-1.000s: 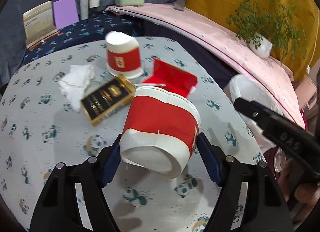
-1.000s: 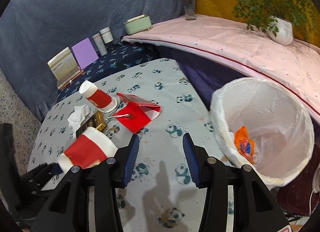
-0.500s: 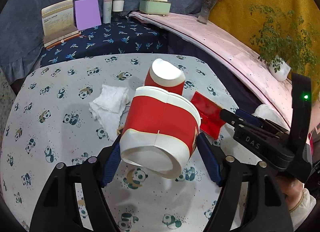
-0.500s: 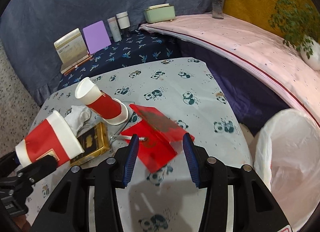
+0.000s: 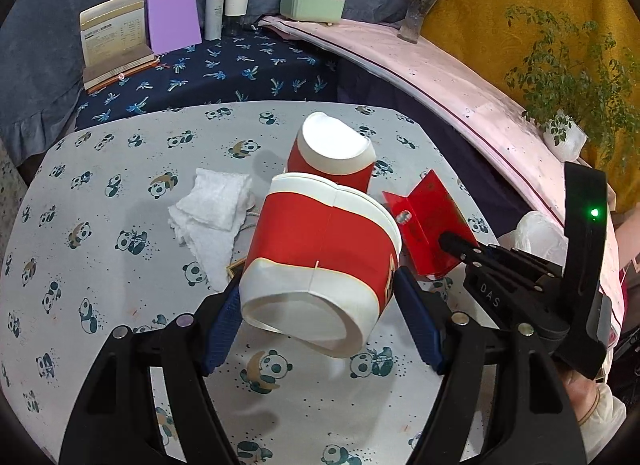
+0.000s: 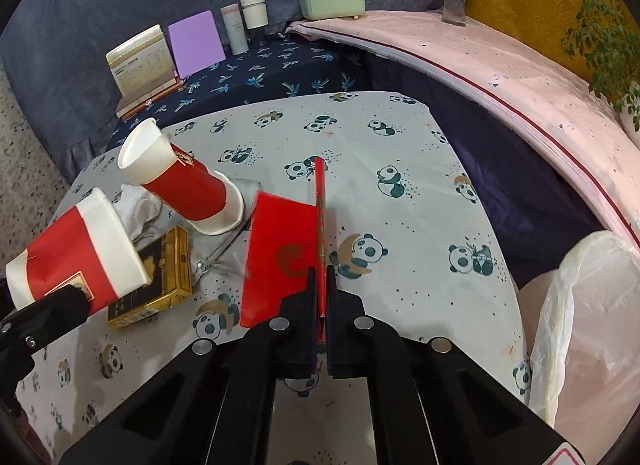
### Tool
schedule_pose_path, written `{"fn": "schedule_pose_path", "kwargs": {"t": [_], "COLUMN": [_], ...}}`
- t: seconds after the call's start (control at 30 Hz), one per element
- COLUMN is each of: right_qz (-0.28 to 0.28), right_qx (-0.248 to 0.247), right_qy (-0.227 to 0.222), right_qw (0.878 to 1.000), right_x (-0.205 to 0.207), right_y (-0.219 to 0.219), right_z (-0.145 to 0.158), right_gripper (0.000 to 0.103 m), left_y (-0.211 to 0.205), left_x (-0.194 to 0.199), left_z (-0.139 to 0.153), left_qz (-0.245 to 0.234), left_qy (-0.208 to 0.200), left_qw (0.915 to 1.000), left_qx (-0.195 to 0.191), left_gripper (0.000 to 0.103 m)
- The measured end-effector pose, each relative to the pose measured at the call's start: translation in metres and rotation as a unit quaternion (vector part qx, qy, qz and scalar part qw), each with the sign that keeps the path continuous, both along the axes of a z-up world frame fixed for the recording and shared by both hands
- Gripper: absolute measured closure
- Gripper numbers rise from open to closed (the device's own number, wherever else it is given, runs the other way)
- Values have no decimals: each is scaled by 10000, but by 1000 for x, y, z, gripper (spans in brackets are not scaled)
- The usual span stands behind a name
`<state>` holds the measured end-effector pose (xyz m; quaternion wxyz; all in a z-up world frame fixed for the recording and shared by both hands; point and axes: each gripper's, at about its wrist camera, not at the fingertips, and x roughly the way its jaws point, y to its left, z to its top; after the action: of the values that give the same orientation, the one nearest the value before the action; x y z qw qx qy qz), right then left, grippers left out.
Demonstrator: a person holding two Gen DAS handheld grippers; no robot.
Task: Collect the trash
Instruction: 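Grasp the red envelope with the right tool while the left tool holds the cup, then carry the cup and envelope over the bin and open both tools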
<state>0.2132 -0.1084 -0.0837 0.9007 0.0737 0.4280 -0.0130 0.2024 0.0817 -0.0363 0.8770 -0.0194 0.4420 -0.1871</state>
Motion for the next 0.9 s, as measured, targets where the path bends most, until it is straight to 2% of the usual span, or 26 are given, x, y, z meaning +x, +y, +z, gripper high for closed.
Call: {"fn": "schedule_pose_path", "kwargs": {"t": [0.3, 0.5, 0.9], "right_qz": [-318, -672, -1625], "right_qx": [149, 177, 243], "right_qy": [-408, -652, -757], "right_qw": [9985, 9955, 9835], "right_x": [-42, -73, -136], "right_y": [-21, -53, -140], "right_z": [31, 51, 55], "right_gripper": [100, 100, 100], "left_y": [-34, -75, -178], "left_x": [-22, -41, -75], "left_z": [17, 32, 46], "left_qz": [-367, -760, -1669], "left_qy": [-172, -329, -452], "left_qw": [9992, 9966, 9849], "left_qx": [3, -20, 25], "left_gripper": [34, 34, 33]}}
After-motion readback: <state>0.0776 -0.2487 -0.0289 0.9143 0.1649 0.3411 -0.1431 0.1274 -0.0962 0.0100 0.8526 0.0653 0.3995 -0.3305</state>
